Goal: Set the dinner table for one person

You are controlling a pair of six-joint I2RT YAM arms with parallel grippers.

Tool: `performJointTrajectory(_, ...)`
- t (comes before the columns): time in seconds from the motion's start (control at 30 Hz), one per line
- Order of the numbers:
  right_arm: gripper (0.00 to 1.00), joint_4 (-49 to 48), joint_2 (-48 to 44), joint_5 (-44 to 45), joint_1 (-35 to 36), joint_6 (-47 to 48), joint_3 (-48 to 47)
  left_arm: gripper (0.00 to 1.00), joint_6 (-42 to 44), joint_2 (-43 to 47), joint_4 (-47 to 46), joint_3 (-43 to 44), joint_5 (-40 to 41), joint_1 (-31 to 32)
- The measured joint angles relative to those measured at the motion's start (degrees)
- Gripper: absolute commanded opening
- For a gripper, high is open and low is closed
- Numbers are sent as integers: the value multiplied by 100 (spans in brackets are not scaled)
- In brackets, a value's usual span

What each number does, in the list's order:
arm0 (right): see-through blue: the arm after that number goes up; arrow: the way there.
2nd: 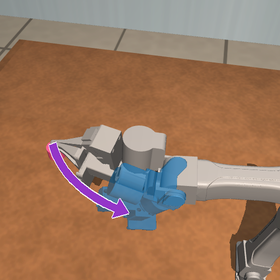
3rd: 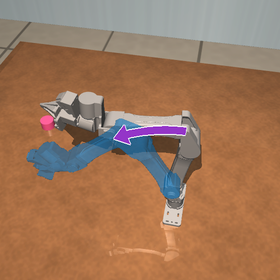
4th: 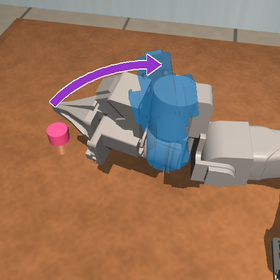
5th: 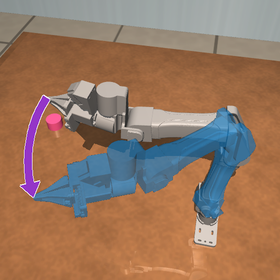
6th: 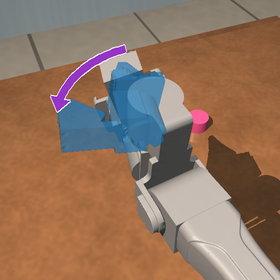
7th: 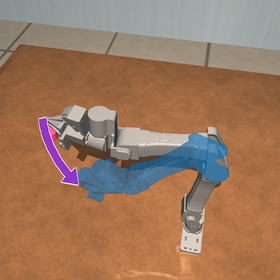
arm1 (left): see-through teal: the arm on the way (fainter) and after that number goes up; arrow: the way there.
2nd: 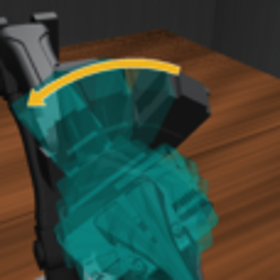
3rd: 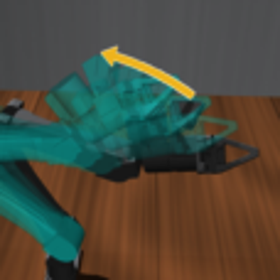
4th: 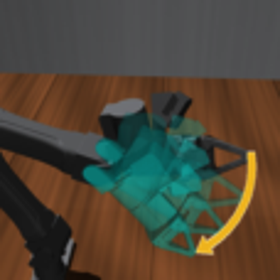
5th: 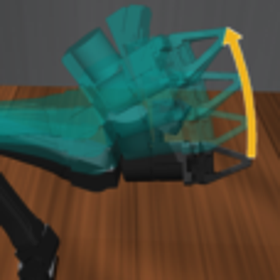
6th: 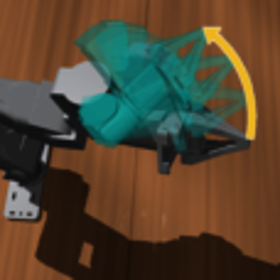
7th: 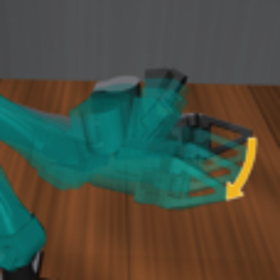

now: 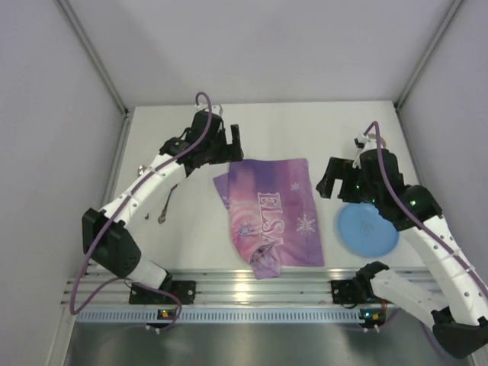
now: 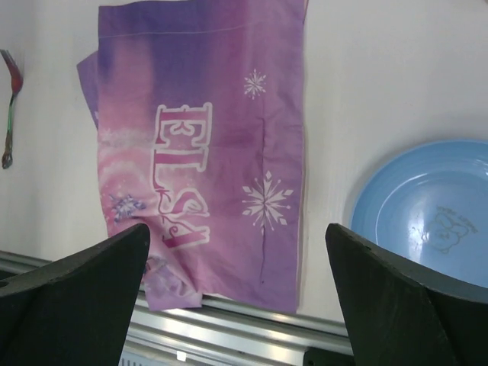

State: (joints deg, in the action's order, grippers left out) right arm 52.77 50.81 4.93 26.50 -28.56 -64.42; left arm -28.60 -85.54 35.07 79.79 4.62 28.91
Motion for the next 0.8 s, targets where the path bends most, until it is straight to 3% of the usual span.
performJointTrajectory(0.2, 100, 101, 225, 2, 0, 2, -2, 98, -339, -680, -9, 210, 186, 28)
performJointTrajectory(0.6, 100, 85, 2076, -341, 0, 74, -938, 98, -1075, -796, -511, -1561, -98, -680)
performJointTrajectory(0.8, 100, 96, 2680, -535, 0, 186, -1353, 98, -1001, -1467, -804, -1513, -282, -909)
